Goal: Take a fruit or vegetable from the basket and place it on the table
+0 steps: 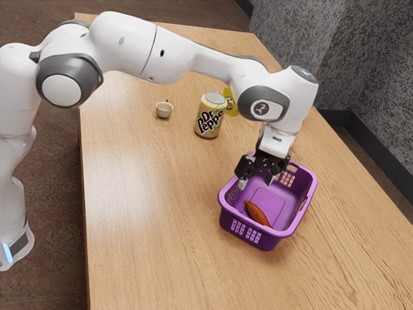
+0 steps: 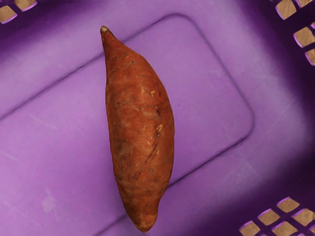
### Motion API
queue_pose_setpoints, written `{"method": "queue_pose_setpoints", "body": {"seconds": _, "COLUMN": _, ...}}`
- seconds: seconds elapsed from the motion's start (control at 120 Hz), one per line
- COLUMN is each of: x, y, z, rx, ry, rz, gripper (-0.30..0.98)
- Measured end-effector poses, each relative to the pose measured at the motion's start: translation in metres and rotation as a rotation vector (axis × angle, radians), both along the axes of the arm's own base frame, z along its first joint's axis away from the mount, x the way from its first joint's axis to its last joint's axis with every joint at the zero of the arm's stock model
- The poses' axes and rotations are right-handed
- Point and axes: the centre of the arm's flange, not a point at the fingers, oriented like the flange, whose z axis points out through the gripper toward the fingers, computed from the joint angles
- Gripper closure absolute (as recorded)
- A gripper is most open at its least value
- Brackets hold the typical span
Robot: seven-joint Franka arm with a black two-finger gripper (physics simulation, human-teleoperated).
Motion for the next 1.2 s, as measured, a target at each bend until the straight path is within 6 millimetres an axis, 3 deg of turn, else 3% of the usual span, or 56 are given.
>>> {"method": "queue_pose_setpoints", "body": {"seconds": 0.242, "x": -0.003, "y": -0.028, "z": 0.001, "rx": -0.037, "ry": -0.013, "rz": -0.032, "gripper": 0.0}}
{"method": "queue_pose_setpoints", "body": {"seconds": 0.4, "x": 0.015, "y": -0.043, "z": -0.002, "rx": -0.036, "ry": -0.036, "rz": -0.019, "gripper": 0.0}}
{"method": "queue_pose_setpoints", "body": {"seconds": 0.633, "x": 0.015, "y": -0.019, "z": -0.021, "rx": -0.014, "ry": 0.001, "rz": 0.053, "gripper": 0.0}}
{"method": "queue_pose_setpoints", "body": {"seconds": 1.2, "x": 0.016, "y": -0.029, "z": -0.045, "rx": -0.003, "ry": 0.031, "rz": 0.091, "gripper": 0.01}}
